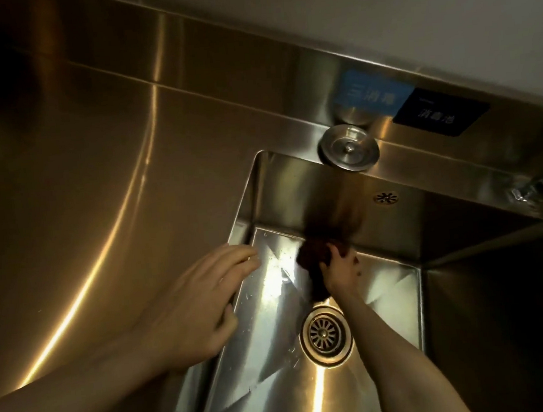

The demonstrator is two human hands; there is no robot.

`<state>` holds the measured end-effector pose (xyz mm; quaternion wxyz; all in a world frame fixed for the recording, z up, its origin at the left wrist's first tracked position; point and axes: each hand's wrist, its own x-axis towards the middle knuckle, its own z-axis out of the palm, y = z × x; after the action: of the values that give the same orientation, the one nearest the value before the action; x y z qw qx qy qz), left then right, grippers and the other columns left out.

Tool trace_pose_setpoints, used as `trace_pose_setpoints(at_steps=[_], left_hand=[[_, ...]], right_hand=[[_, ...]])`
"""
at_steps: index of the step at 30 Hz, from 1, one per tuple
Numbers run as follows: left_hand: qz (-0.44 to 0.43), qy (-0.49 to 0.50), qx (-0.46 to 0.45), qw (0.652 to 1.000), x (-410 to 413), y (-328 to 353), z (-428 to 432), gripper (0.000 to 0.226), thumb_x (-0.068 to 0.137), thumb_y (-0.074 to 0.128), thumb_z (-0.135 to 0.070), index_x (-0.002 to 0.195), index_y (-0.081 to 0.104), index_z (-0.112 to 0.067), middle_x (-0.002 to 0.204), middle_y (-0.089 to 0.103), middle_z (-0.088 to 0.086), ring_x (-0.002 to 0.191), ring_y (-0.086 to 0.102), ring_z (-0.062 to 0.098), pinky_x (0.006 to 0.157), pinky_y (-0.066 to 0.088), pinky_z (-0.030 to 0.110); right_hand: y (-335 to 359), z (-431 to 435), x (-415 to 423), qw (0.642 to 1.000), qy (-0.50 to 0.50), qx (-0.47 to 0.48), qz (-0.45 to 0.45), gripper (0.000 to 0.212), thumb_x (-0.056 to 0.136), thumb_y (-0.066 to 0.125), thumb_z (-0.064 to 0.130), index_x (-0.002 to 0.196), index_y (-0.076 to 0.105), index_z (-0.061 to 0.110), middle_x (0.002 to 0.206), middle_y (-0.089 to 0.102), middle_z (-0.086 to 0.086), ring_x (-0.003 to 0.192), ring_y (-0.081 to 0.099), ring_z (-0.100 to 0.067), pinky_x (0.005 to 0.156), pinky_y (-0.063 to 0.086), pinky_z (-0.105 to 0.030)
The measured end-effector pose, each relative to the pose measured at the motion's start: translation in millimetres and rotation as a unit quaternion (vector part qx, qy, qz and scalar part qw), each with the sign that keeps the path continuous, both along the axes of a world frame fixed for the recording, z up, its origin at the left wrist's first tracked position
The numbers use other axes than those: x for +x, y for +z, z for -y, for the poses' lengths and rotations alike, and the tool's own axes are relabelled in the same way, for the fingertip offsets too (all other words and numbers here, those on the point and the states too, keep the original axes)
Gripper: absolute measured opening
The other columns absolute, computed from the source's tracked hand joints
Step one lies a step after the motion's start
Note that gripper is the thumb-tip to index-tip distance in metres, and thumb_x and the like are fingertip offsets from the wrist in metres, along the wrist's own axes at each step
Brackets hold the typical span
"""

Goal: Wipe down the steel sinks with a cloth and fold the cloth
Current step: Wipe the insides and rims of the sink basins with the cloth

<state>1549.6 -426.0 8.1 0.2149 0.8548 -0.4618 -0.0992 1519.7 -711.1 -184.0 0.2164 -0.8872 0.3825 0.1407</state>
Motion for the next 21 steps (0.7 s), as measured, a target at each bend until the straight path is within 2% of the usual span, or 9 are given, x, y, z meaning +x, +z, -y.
trace_pose_setpoints(at_steps=[3, 6, 10, 13, 16, 18, 19, 20, 21], left_hand=[[0.006, -0.009, 0.01, 1.0, -2.1, -0.3, 2.1, 0.059, 0.069, 0.043, -0.018, 0.126, 0.055, -0.009, 0.135, 0.05, 0.006, 0.131, 0.038, 0.015, 0.116, 0.015, 0.025], [0.021, -0.029, 0.024, 0.999, -0.2, -4.7, 2.0, 0.052, 0.069, 0.044, -0.018, 0.118, 0.061, -0.01, 0.128, 0.056, 0.005, 0.128, 0.042, 0.017, 0.116, 0.018, 0.033], [0.048, -0.035, 0.033, 0.998, -1.1, -5.5, 1.2, 0.043, 0.072, 0.045, -0.019, 0.11, 0.066, -0.014, 0.117, 0.063, 0.0, 0.125, 0.045, 0.015, 0.117, 0.017, 0.033], [0.049, -0.031, 0.039, 0.998, -0.7, -4.2, 3.4, 0.042, 0.074, 0.043, -0.02, 0.107, 0.067, -0.014, 0.114, 0.065, 0.001, 0.123, 0.046, 0.015, 0.117, 0.014, 0.031], [0.059, -0.034, 0.04, 0.997, 0.0, -3.9, 3.4, 0.041, 0.072, 0.043, -0.017, 0.103, 0.069, -0.011, 0.109, 0.066, 0.003, 0.119, 0.049, 0.017, 0.117, 0.015, 0.032], [0.067, -0.034, 0.035, 0.997, -0.5, -5.5, 3.3, 0.04, 0.073, 0.042, -0.016, 0.102, 0.069, -0.011, 0.107, 0.066, 0.003, 0.118, 0.051, 0.019, 0.116, 0.02, 0.036], [0.063, -0.034, 0.036, 0.997, -1.0, -6.3, 3.0, 0.039, 0.073, 0.041, -0.015, 0.101, 0.069, -0.011, 0.106, 0.066, 0.003, 0.117, 0.052, 0.019, 0.115, 0.022, 0.038], [0.061, -0.032, 0.037, 0.997, -1.6, -7.1, 2.8, 0.038, 0.074, 0.041, -0.015, 0.1, 0.069, -0.011, 0.105, 0.066, 0.003, 0.117, 0.052, 0.02, 0.115, 0.023, 0.04], [0.062, -0.028, 0.036, 0.997, -2.1, -7.9, 3.0, 0.037, 0.075, 0.041, -0.014, 0.099, 0.069, -0.012, 0.103, 0.066, 0.003, 0.117, 0.053, 0.021, 0.115, 0.024, 0.04]], right_hand=[[-14.1, -1.0, 4.5, 0.994, -0.097, -0.005, -0.055, 0.056, 0.095, 0.044, 0.045, 0.145, 0.024, 0.031, 0.151, 0.011, -0.017, 0.132, 0.013, -0.05, 0.105, 0.025, -0.059], [-23.6, -42.1, 46.3, 0.993, -0.074, -0.02, -0.086, 0.057, 0.095, 0.04, 0.051, 0.144, 0.027, 0.026, 0.153, 0.012, -0.014, 0.134, 0.011, -0.05, 0.102, 0.027, -0.061], [-36.9, -113.7, 82.2, 0.989, 0.127, -0.043, -0.067, 0.054, 0.094, 0.039, 0.052, 0.142, 0.027, 0.03, 0.151, 0.017, -0.01, 0.133, 0.014, -0.048, 0.098, 0.031, -0.057], [-36.1, -101.2, 76.9, 0.959, 0.268, -0.076, -0.054, 0.052, 0.092, 0.044, 0.047, 0.139, 0.032, 0.031, 0.147, 0.024, -0.008, 0.132, 0.017, -0.047, 0.1, 0.031, -0.057], [-29.8, -53.1, 15.5, 0.856, 0.509, -0.074, -0.054, 0.054, 0.084, 0.053, 0.045, 0.135, 0.041, 0.032, 0.144, 0.032, -0.005, 0.131, 0.022, -0.048, 0.1, 0.033, -0.058], [-30.0, -16.0, -35.2, 0.785, 0.616, -0.042, -0.05, 0.059, 0.07, 0.065, 0.046, 0.126, 0.049, 0.035, 0.137, 0.044, -0.004, 0.123, 0.035, -0.051, 0.087, 0.045, -0.058], [-31.4, 1.5, -50.1, 0.77, 0.634, -0.037, -0.059, 0.064, 0.063, 0.068, 0.048, 0.123, 0.05, 0.038, 0.132, 0.048, -0.003, 0.119, 0.04, -0.05, 0.081, 0.049, -0.057], [-31.2, 12.7, -54.5, 0.779, 0.621, -0.057, -0.065, 0.067, 0.06, 0.07, 0.05, 0.123, 0.05, 0.04, 0.13, 0.05, -0.003, 0.118, 0.04, -0.049, 0.078, 0.05, -0.056], [-35.6, 15.5, -47.6, 0.807, 0.584, -0.071, -0.054, 0.067, 0.062, 0.069, 0.051, 0.125, 0.049, 0.04, 0.132, 0.05, -0.004, 0.121, 0.037, -0.05, 0.081, 0.049, -0.059]])
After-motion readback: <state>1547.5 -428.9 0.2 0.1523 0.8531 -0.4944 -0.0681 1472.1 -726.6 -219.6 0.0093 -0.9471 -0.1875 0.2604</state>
